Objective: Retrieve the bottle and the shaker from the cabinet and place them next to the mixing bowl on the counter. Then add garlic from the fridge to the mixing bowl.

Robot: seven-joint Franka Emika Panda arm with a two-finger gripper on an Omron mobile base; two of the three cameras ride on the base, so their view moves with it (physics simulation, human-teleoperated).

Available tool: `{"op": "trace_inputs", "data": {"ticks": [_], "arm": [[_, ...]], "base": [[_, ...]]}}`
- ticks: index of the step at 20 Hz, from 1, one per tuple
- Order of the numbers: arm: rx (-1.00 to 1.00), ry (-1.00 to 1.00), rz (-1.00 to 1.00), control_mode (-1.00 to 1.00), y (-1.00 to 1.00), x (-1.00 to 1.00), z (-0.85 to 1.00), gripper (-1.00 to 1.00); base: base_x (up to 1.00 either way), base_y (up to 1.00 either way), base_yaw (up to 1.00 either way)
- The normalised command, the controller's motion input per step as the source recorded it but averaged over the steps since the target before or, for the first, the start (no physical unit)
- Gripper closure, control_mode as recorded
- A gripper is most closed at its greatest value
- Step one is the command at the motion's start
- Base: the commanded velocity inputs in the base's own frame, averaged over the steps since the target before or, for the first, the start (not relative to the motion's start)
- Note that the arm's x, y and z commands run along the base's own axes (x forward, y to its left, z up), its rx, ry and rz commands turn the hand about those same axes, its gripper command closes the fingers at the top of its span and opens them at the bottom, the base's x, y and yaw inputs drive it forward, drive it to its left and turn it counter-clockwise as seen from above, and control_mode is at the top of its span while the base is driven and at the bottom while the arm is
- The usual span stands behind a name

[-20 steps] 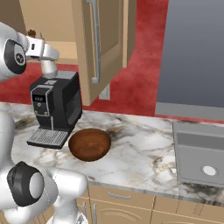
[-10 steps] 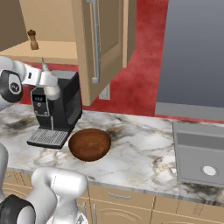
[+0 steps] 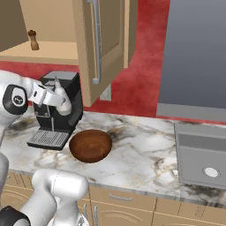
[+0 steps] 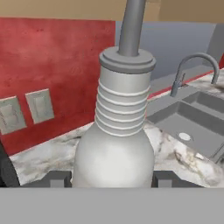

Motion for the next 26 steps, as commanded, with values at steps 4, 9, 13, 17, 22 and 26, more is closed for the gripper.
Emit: {"op": "trace_inputs", "data": {"ticks": [4,9,13,17,22,26], "arm": [[0.02,0.01,-0.30,-1.00,-0.64,0.00,-0.45,1.00],[0.00,0.02,-0.23,-1.00,-0.70,-0.03,-0.37,1.00],[0.00,0.00,-0.12,-1.00,-0.72,0.00,-0.36,1.00],[0.00,0.00,-0.02,-1.00,-0.67,0.00,-0.38,1.00],[0.01,-0.02,0.01,-1.00,-0.75,-0.02,-0.36,1.00],[0.02,-0.06,0.07,-1.00,-0.71,-0.01,-0.37,1.00]], "base": [[0.00,0.00,0.00],[0.00,0.00,0.00],[0.00,0.00,0.00],[0.00,0.00,0.00],[0.00,0.00,0.00],[0.00,0.00,0.00]]}}
